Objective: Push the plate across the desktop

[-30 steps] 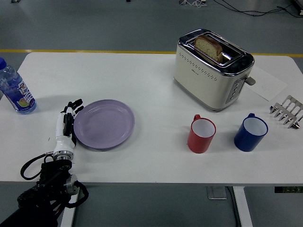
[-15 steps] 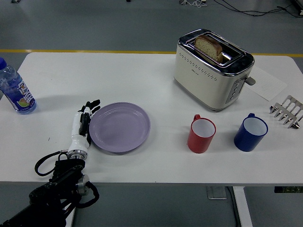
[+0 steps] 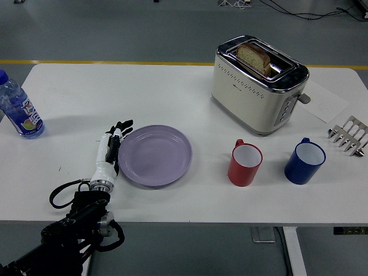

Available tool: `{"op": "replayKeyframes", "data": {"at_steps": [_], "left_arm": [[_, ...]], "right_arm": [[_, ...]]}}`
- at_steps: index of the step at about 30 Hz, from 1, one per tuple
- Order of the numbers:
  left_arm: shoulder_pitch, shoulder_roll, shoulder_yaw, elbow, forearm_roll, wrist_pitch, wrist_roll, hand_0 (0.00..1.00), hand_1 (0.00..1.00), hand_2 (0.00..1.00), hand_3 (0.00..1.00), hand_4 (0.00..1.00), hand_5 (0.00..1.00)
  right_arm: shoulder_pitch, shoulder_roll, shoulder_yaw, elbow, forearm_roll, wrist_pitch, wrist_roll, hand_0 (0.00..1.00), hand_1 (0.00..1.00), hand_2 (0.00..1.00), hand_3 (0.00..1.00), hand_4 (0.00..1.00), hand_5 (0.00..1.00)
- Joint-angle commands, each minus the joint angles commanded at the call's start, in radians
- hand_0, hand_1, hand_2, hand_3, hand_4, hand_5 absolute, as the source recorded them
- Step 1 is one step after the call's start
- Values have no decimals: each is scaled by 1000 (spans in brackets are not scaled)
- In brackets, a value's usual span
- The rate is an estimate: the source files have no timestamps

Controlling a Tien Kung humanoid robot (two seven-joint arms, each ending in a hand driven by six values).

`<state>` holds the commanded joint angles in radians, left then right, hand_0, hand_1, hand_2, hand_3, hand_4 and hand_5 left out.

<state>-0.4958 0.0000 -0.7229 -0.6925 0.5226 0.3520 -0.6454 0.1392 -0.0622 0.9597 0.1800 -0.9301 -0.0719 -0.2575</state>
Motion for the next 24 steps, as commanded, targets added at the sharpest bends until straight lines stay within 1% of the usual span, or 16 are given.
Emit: {"op": "replayKeyframes", "data": {"at_steps": [5, 11, 16, 24], "left_arm": [[-8, 0, 30, -6, -12, 0, 0, 757, 783, 785, 673, 435, 926], [-13, 0, 98, -14, -35, -2, 0, 757, 783, 785, 671, 430, 918], [-21, 0, 135, -24, -37, -5, 0, 757, 783, 784, 670, 428, 914], [-35, 0, 158, -33, -38, -7, 0, 757, 782, 784, 670, 426, 911]], "right_arm": [[-1, 1, -6, 0, 6, 1, 1, 617, 561, 642, 594, 419, 340], [-5, 4, 5, 0, -12, 3, -2, 617, 561, 644, 594, 419, 341], [-8, 4, 8, 1, -17, 4, -3, 617, 562, 643, 594, 419, 341], [-8, 4, 8, 1, -19, 4, -3, 617, 561, 643, 593, 420, 342]]}}
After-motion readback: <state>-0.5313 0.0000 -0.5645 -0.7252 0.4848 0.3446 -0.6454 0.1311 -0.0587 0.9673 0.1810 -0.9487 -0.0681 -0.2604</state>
